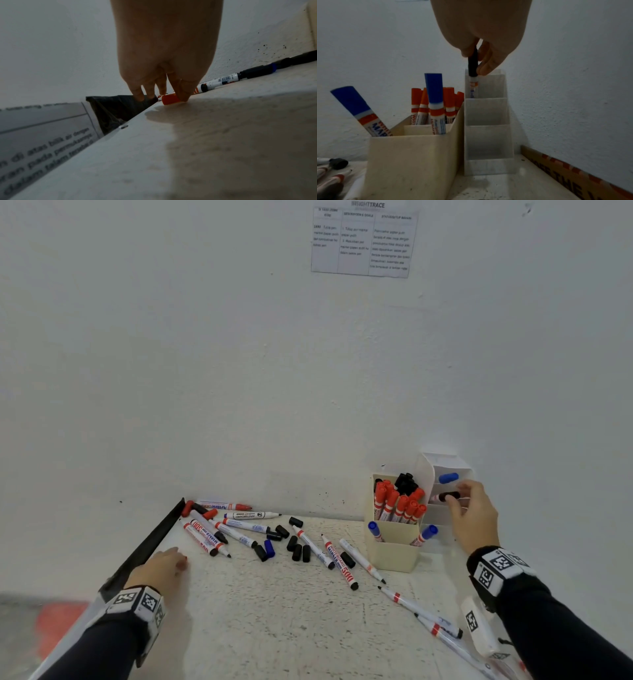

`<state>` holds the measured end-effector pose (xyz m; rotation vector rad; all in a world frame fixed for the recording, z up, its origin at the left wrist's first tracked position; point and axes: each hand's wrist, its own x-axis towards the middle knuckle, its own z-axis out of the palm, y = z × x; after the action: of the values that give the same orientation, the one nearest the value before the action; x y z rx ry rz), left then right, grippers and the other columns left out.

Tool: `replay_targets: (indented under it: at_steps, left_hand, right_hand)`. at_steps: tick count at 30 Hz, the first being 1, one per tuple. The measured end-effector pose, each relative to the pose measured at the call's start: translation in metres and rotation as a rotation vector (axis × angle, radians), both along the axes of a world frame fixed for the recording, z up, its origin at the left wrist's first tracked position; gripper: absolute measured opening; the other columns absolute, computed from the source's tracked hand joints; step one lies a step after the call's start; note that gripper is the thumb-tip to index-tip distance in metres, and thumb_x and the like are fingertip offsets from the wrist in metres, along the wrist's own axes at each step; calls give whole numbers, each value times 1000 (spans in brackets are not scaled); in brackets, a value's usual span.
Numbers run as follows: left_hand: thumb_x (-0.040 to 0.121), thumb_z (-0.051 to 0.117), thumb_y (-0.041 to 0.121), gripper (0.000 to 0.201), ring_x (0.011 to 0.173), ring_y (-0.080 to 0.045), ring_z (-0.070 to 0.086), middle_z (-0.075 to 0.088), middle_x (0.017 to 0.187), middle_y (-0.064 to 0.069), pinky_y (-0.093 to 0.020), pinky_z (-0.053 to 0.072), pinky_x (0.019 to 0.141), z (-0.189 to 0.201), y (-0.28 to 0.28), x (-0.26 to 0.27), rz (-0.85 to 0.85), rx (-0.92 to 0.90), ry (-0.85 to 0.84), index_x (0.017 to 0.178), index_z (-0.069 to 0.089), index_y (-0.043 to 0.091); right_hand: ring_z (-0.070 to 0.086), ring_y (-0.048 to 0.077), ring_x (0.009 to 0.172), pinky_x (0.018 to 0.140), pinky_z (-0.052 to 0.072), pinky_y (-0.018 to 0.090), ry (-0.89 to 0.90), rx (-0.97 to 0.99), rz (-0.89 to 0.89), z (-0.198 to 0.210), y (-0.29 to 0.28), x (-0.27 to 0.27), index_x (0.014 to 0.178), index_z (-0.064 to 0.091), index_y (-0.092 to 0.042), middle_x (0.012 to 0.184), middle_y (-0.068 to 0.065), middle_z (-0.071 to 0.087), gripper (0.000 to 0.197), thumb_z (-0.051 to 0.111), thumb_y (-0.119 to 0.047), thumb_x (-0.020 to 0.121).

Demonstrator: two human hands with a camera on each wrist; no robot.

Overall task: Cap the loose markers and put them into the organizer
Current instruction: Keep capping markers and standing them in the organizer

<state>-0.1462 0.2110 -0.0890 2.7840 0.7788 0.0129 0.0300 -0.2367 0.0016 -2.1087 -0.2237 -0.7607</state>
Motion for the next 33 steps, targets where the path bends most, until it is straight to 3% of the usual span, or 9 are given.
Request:
replay_targets:
  at_steps: [3, 6, 14, 20, 22, 24, 27, 31, 33]
  left_hand:
    - [93, 47, 21, 26, 117, -17, 49, 49, 132, -2, -27, 37, 103, -2, 3, 0, -12, -54, -64, 117, 55, 24]
    - [92, 47, 21, 15, 99, -15, 53, 55, 116, 1, -23, 40, 89, 2, 2, -2, 10, -62, -69, 106, 52, 25]
    - [91, 54, 23, 38, 100, -16, 52, 54, 108, -3, -26, 40, 97, 11, -25, -4, -3, -207, -118, 128, 52, 24]
    - [82, 68, 15, 18, 77, -12, 60, 64, 83, 3, -19, 49, 75, 24, -58, -3, -36, -558, -329, 92, 56, 25]
    - [81, 68, 12, 23, 77, -13, 62, 64, 85, 1, -22, 52, 74, 27, -66, -3, -47, -641, -324, 87, 53, 29]
    - [83, 66, 12, 24, 78, -11, 61, 64, 86, 2, -20, 51, 73, 26, -73, -2, -72, -638, -311, 90, 53, 31]
    - [89, 57, 11, 24, 79, -5, 57, 60, 88, 6, -10, 41, 67, 23, -81, -4, -111, -590, -285, 102, 53, 31]
    - [88, 59, 13, 26, 84, -7, 54, 56, 90, 8, -20, 45, 86, 19, -88, -5, -56, -548, -304, 111, 55, 26]
    - [88, 61, 17, 26, 87, -10, 54, 60, 98, 2, -23, 45, 89, 16, -90, -4, -15, -554, -308, 113, 55, 24]
  right_hand:
    - [59, 28, 85, 76, 41, 29, 70, -29, -19, -6, 4, 5, 95, 56, -2, 90, 13, 62, 8, 57, -4, 87]
    - [59, 33, 95, 82, 40, 31, 180, -40, -31, -11, 8, 9, 104, 58, 2, 103, 21, 64, 16, 51, -5, 91]
    - [44, 37, 107, 94, 36, 41, 27, -85, -138, -2, 19, 1, 105, 57, 7, 113, 26, 50, 21, 47, -4, 91]
    - [44, 7, 74, 79, 39, 12, -348, -71, 192, 42, 82, -45, 94, 59, -1, 87, 4, 53, 16, 47, -10, 91]
    - [44, 3, 60, 63, 40, 5, -156, -185, 388, 48, 110, -63, 92, 58, -9, 76, -3, 54, 10, 49, -6, 91]
    - [43, 5, 54, 52, 38, 11, 181, -388, 521, 38, 131, -68, 95, 57, -12, 74, -4, 54, 11, 46, -12, 93]
    - [50, 6, 69, 54, 35, 11, 563, -659, 513, 0, 146, -68, 110, 58, -12, 94, -1, 55, 21, 46, -19, 94]
    - [46, 17, 120, 87, 46, 22, 760, -947, 392, -54, 146, -67, 137, 40, -15, 146, 6, 30, 48, 47, -22, 91]
    - [43, 20, 125, 97, 41, 26, 712, -939, 358, -65, 143, -66, 138, 39, -16, 148, 6, 25, 49, 48, -21, 90]
